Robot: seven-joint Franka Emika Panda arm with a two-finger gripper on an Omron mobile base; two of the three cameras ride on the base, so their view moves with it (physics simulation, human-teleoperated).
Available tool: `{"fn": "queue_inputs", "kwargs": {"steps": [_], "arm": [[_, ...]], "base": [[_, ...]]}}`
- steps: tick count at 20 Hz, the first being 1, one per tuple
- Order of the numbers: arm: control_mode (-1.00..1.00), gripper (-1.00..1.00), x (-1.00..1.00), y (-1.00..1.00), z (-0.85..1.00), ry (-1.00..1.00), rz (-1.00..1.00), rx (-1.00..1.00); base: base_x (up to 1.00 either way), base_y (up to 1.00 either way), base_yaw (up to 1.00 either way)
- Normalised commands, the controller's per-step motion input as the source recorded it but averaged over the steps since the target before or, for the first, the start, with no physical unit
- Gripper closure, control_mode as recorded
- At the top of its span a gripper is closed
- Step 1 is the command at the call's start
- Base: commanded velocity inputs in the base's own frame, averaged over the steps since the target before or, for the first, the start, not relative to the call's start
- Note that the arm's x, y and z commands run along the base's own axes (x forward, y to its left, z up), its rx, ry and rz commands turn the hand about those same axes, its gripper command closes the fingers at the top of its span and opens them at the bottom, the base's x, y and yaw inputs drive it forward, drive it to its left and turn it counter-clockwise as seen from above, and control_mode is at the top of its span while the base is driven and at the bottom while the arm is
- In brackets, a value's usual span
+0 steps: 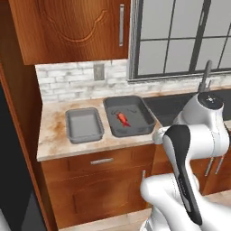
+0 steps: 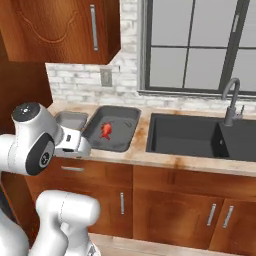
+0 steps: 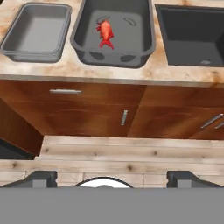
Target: Place one garlic and one fish in each tupperware on the nearby counter, to pack two identical lunches.
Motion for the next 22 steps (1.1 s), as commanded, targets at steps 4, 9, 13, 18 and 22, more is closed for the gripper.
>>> {"fn": "queue_inputs", "kwargs": {"steps": [4, 9, 13, 18, 22], "arm": [[1.00, -1.00, 0.00, 0.00, 0.00, 0.00, 0.00, 0.00], [1.00, -1.00, 0.00, 0.00, 0.00, 0.00, 0.00, 0.00], [1.00, -1.00, 0.00, 0.00, 0.00, 0.00, 0.00, 0.00], [1.00, -1.00, 0.00, 0.00, 0.00, 0.00, 0.00, 0.00], [1.00, -1.00, 0.00, 0.00, 0.00, 0.00, 0.00, 0.00]], "base": [[-1.00, 0.27, 0.01], [-0.94, 0.40, 0.01], [-0.59, 0.65, 0.00], [-0.09, 1.00, 0.00], [-0.31, 1.00, 0.00]]}}
